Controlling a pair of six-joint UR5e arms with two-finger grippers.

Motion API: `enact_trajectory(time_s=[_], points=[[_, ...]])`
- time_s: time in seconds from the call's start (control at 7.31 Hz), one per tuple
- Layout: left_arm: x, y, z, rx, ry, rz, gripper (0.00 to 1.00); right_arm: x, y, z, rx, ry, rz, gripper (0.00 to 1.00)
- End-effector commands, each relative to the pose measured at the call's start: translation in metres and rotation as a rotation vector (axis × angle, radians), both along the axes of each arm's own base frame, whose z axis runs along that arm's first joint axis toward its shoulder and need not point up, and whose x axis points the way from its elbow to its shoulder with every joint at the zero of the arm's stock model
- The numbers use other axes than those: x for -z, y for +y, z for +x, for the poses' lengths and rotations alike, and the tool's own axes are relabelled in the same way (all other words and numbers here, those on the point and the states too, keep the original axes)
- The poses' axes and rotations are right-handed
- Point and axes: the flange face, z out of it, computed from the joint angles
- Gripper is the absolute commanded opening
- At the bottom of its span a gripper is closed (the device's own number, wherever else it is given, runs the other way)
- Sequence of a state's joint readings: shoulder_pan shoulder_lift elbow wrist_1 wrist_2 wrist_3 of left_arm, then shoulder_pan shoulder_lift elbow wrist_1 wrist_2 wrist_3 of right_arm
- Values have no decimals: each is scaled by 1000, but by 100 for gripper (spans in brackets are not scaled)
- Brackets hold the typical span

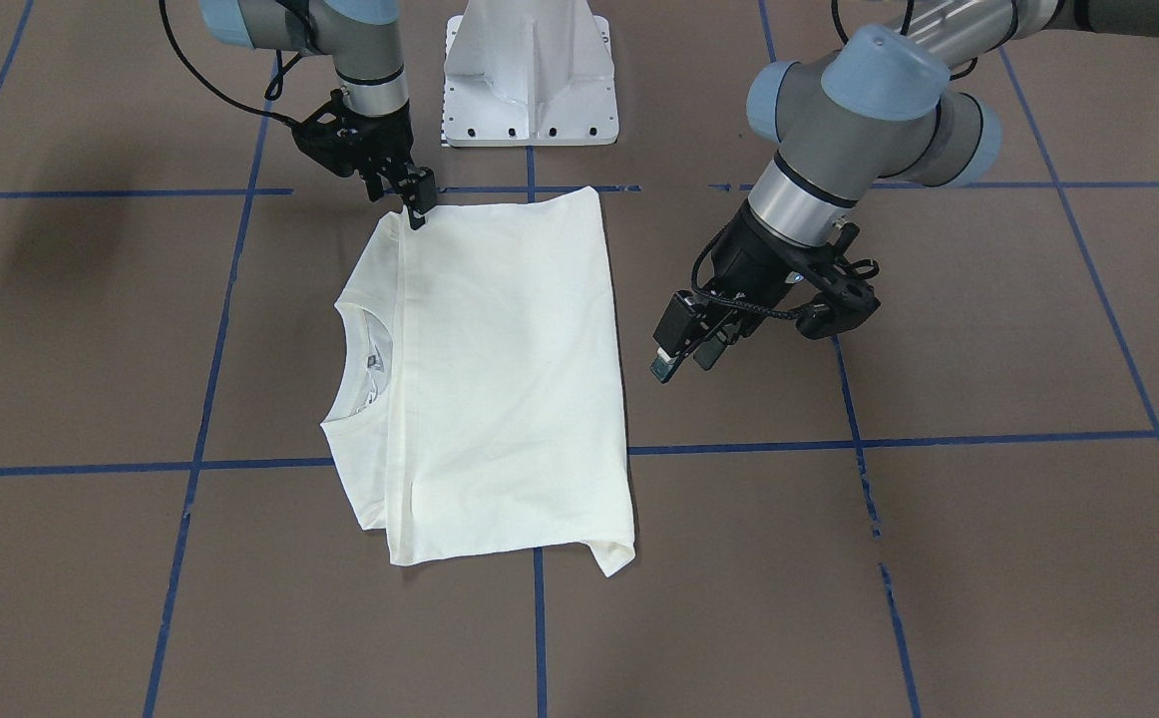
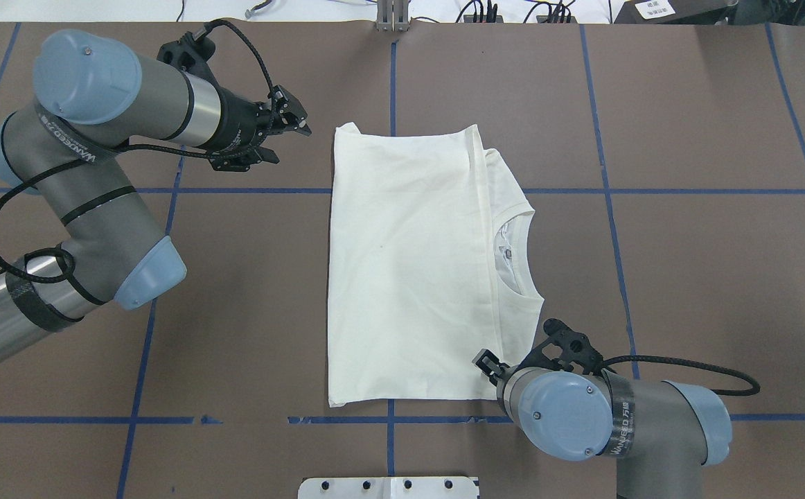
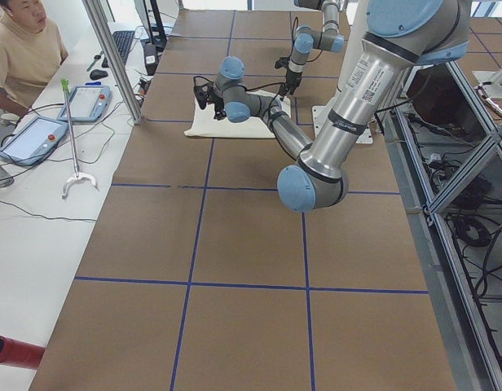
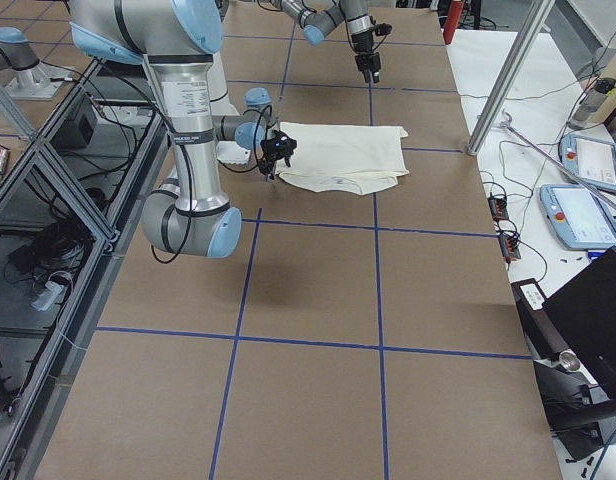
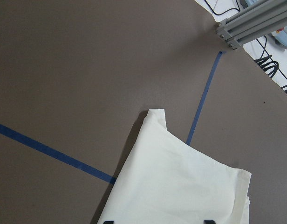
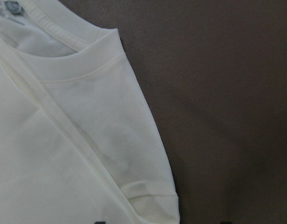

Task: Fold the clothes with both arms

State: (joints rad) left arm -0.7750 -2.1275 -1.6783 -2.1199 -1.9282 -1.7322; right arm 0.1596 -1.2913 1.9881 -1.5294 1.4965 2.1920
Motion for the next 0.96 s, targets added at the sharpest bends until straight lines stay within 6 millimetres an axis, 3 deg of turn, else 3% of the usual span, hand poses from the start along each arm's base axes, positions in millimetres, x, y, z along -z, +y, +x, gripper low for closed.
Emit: enact_trajectory(time_s=[0.0, 0.27, 0.41, 0.55, 0.68, 0.82], points=[[-1, 0, 0, 0, -1, -2, 71, -1, 4, -6, 9, 5, 0, 82], [-1, -1, 0, 3, 0, -7, 71, -3, 4, -8, 10, 8, 0, 77], [-2, -1, 0, 3, -2, -7, 71, -1, 3, -7, 7, 5, 0, 66], [-3, -1, 0, 3, -2, -9, 71, 0, 3, -7, 8, 4, 0, 21], [-2, -1, 0, 3, -1, -8, 71, 0, 2, -7, 7, 3, -1, 0], [-3, -1, 0, 3, -2, -9, 71, 1, 1, -6, 9, 2, 0, 0]])
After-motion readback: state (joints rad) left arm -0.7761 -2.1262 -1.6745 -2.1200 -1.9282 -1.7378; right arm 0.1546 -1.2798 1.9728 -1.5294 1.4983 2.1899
